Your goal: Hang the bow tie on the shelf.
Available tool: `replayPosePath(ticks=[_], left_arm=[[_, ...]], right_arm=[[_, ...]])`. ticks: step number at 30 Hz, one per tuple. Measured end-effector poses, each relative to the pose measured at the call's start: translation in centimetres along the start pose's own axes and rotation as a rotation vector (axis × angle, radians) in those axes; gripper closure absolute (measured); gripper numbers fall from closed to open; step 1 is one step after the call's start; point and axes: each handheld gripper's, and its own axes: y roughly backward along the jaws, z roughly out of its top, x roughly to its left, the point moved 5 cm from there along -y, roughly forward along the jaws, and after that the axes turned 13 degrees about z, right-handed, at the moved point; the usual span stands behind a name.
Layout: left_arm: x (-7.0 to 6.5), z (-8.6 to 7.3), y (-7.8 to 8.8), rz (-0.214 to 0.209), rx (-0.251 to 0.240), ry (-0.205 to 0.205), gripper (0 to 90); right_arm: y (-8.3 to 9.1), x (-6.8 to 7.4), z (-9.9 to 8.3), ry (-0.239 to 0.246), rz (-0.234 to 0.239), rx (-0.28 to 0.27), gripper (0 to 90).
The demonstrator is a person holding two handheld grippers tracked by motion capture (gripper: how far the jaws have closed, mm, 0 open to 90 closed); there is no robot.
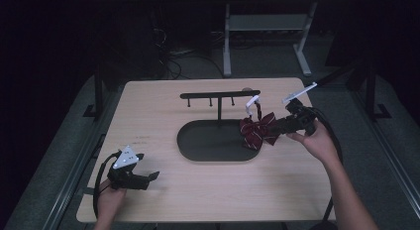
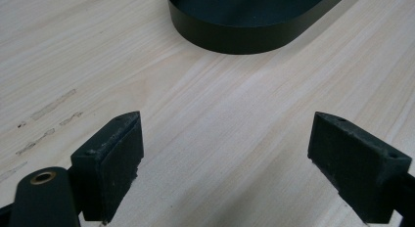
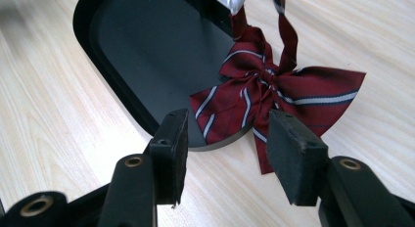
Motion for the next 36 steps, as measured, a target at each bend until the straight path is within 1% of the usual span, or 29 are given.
replayPosePath(ticks=[1,2,3,5,7,9,12,15,16,20,23,25,26,27,36], left_arm=[[0.0,0.0,0.0,0.0,0.001,-0.001,13.2],[0.0,0.0,0.0,0.0,0.001,-0.002,13.2],[0.0,0.0,0.0,0.001,0.001,-0.002,13.2],[0.0,0.0,0.0,0.0,0.003,-0.005,13.2],[0.0,0.0,0.0,0.0,0.003,-0.004,13.2],[0.0,0.0,0.0,0.0,0.001,-0.001,13.2],[0.0,0.0,0.0,0.0,0.001,0.001,13.2],[0.0,0.0,0.0,0.0,0.001,-0.002,13.2],[0.0,0.0,0.0,0.0,0.004,-0.005,13.2],[0.0,0.0,0.0,0.001,0.001,-0.005,13.2],[0.0,0.0,0.0,0.001,0.001,-0.001,13.2],[0.0,0.0,0.0,0.001,0.001,-0.001,13.2],[0.0,0.0,0.0,0.0,0.002,-0.002,13.2],[0.0,0.0,0.0,0.001,0.001,-0.003,13.2],[0.0,0.0,0.0,0.001,0.003,-0.002,13.2]], right_arm=[[-0.1,-0.1,-0.1,0.005,-0.001,0.0,50.2],[-0.1,0.0,-0.2,-0.006,0.002,0.004,50.2],[-0.2,-0.1,-0.4,0.0,0.003,0.004,50.1],[-0.4,-0.1,-0.7,-0.015,0.006,0.012,49.6],[-0.5,-0.2,-0.8,-0.016,0.003,0.021,49.6],[-0.5,-0.1,-1.0,-0.008,0.005,0.01,49.6],[-0.6,-0.1,-1.3,-0.014,0.006,0.013,49.3],[-0.7,-0.1,-1.7,-0.005,0.009,0.005,49.2],[-0.7,-0.1,-1.8,-0.012,0.009,0.007,49.2],[-0.6,0.0,-2.1,-0.016,0.008,0.016,48.5],[-0.5,0.3,-2.2,-0.011,0.007,0.015,48.2],[-0.6,0.5,-2.3,0.009,0.01,0.004,48.3],[-0.6,0.6,-2.4,0.002,0.01,0.007,48.3],[-0.7,0.6,-2.6,0.007,0.011,0.008,48.3],[-1.1,0.7,-3.8,-0.004,0.026,0.006,48.2]])
